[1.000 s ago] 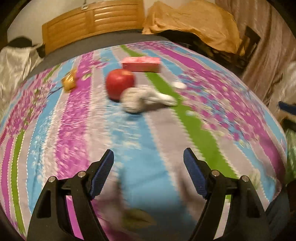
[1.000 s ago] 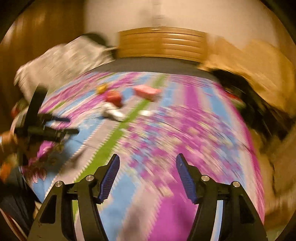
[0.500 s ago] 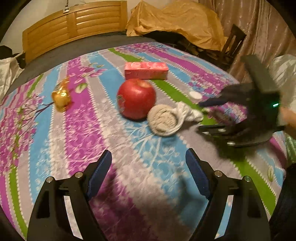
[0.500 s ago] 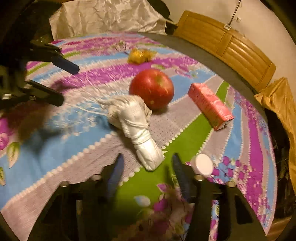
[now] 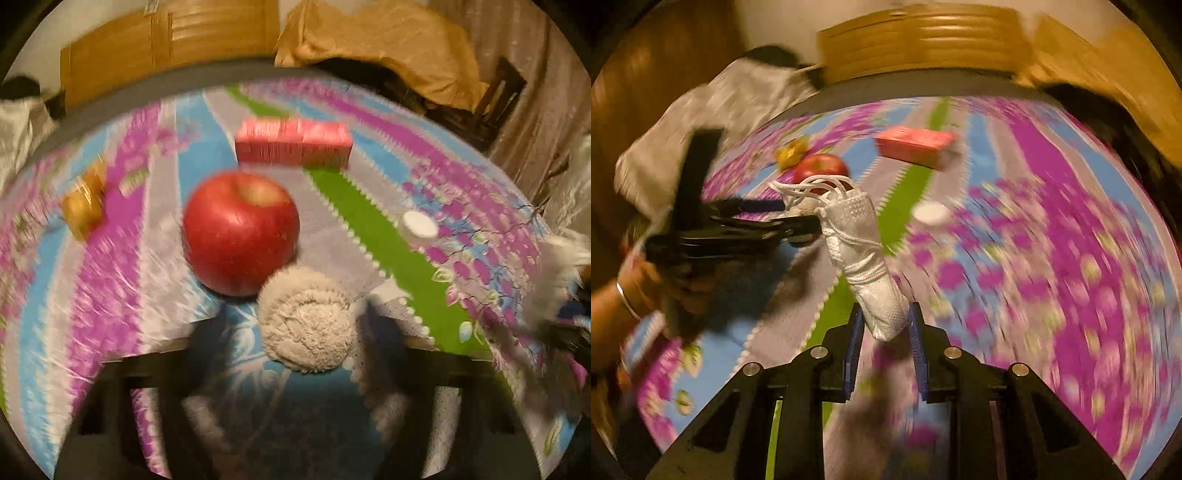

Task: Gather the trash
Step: 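Grasp the knitted ball with the left tool while the right tool grasps the white glove, then carry the knitted ball and white glove over the green bin with both tools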

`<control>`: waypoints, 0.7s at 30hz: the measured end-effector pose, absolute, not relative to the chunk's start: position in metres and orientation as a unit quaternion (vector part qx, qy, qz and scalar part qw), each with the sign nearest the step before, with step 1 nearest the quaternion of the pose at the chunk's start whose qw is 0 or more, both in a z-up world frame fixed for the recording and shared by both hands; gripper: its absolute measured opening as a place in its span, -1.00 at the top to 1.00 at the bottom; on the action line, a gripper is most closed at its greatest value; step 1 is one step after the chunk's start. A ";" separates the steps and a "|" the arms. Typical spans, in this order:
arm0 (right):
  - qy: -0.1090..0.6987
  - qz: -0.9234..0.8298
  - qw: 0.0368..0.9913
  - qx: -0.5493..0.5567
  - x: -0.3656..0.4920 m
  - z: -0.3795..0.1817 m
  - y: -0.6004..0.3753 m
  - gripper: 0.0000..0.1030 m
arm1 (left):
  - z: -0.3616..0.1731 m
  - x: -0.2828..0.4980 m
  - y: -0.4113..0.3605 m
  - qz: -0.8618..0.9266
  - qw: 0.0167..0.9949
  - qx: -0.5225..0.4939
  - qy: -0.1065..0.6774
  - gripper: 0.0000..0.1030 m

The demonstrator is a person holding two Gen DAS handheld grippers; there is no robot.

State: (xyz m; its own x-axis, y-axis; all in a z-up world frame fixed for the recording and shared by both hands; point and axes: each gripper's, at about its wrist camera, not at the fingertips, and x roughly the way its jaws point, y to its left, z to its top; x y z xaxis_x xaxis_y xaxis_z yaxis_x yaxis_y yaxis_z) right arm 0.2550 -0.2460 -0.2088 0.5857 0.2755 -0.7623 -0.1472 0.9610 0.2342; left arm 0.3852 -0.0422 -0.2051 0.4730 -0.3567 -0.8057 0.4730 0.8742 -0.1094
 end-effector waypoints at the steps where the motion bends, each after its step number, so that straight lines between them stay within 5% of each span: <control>1: 0.439 0.112 0.888 0.085 0.246 -0.203 -0.249 0.49 | -0.207 0.383 -0.043 -0.232 0.857 0.056 0.456 0.20; 21: 0.373 -0.008 0.920 0.123 0.039 -0.090 -0.292 0.49 | -0.079 0.172 -0.095 -0.172 0.904 0.073 0.384 0.26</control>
State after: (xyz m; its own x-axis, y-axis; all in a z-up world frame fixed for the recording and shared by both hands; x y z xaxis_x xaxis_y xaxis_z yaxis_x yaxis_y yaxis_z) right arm 0.0387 -0.2916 -0.0902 0.7216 0.0769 -0.6880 0.1061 0.9698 0.2197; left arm 0.1723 -0.0955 -0.0788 0.6460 -0.2546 -0.7197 0.3673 0.9301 0.0007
